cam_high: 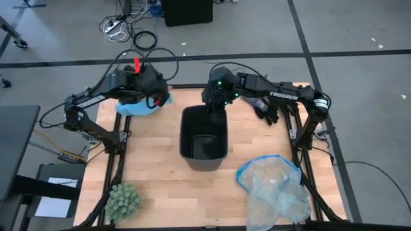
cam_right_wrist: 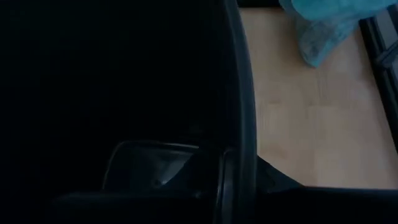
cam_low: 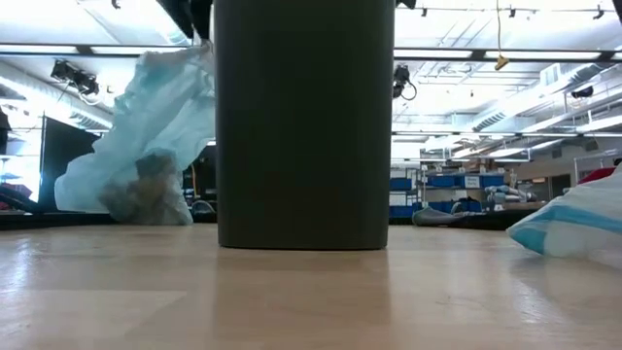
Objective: Place trash/remove bag and relplace
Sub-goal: Remove the trash bag from the bin, then insert a new trash bag into the bin
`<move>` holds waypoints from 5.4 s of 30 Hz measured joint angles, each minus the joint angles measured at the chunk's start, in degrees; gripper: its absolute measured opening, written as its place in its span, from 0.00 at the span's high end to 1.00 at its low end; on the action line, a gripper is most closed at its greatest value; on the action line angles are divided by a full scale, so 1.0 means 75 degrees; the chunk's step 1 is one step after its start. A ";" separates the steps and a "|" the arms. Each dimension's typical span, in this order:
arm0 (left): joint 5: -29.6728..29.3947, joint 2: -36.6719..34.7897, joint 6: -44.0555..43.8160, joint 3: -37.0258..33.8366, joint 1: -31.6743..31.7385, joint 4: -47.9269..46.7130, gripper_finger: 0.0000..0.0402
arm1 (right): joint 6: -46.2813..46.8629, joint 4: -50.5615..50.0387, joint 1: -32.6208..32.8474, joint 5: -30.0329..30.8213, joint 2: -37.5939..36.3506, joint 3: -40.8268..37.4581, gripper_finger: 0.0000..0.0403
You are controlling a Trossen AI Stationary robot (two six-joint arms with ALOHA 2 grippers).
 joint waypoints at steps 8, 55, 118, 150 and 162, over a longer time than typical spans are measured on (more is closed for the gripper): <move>-0.1384 0.0012 -0.0084 -0.0506 0.0303 0.0188 0.37 | 0.0100 0.0309 0.0209 0.0088 -0.0308 -0.0038 0.90; 0.1468 -0.0012 0.1370 0.1148 -0.0025 0.2947 0.10 | 0.1415 0.1539 0.0207 0.1700 -0.1985 -0.0023 0.47; 0.0052 0.0725 0.0691 0.0846 -0.3713 0.5331 0.13 | 0.4718 0.0514 0.2853 0.0294 -0.3848 -0.8260 0.56; 0.0720 0.0725 -0.0632 0.0846 -0.3608 0.4058 0.13 | 0.5217 -0.2662 0.3825 0.3837 -0.3848 -0.4748 1.00; 0.0717 0.0725 -0.0302 0.0846 -0.3319 0.4118 0.13 | 0.2628 -0.5567 0.4146 0.7190 -0.3848 -0.0376 1.00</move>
